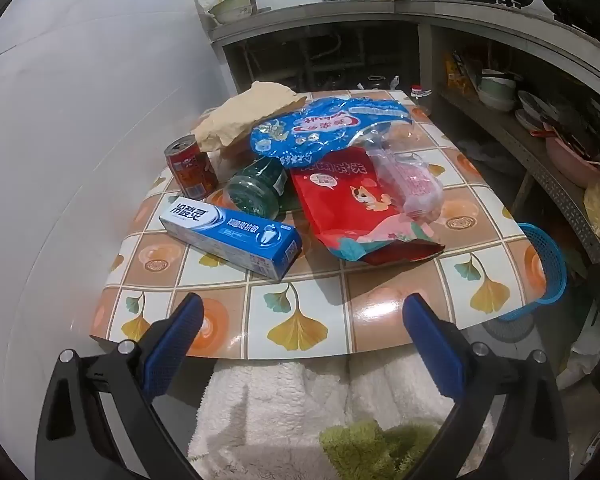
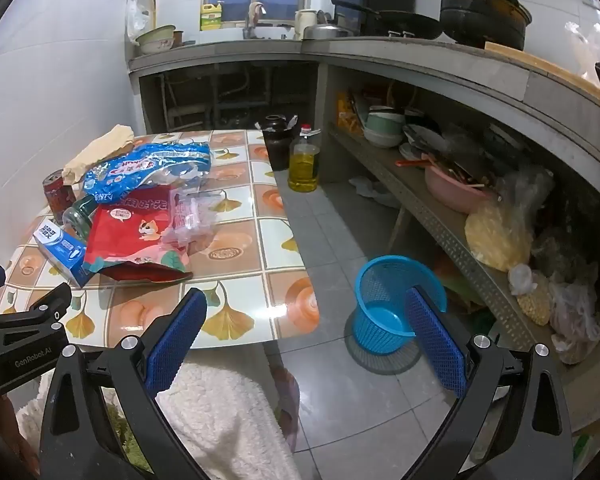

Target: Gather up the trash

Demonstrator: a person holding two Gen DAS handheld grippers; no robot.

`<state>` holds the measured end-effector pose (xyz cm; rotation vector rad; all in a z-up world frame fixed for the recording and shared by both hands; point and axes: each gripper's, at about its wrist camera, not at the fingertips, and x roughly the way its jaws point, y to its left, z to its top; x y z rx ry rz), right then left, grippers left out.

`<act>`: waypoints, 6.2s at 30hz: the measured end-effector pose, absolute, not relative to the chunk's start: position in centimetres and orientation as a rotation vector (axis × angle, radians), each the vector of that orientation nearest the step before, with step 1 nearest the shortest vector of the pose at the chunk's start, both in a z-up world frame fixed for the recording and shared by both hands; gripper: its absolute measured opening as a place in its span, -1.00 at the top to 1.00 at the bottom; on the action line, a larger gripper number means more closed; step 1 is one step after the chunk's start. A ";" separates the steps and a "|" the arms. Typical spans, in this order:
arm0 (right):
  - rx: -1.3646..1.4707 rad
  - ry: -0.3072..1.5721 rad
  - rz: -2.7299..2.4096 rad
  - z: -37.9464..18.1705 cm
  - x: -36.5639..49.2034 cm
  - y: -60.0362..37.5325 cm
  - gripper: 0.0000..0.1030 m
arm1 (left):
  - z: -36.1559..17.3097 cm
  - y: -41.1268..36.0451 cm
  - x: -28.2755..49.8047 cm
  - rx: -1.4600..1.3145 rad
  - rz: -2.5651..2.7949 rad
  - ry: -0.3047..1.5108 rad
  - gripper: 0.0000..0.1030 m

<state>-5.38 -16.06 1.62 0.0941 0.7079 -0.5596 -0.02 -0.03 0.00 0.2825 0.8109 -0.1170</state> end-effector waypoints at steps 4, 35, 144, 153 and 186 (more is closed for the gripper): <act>0.094 0.709 -0.559 1.6 -5.4 -16.1 -0.85 | 0.1 -0.2 -0.2 0.281 -0.127 0.810 -0.90; 0.096 0.708 -0.554 1.6 -5.4 -15.8 -0.85 | 0.5 0.6 0.0 0.259 -0.119 0.807 -0.90; 0.092 0.709 -0.546 1.5 -4.9 -15.7 -0.85 | 1.0 4.1 -0.3 0.276 -0.090 0.752 -0.90; 0.070 0.691 -0.533 2.0 -2.6 -15.5 -0.85 | 0.0 6.3 1.9 0.198 -0.107 0.829 -0.90; 0.212 0.725 -0.039 4.5 13.1 -12.3 -0.85 | 6.3 14.9 20.6 -0.103 -0.468 0.572 -0.90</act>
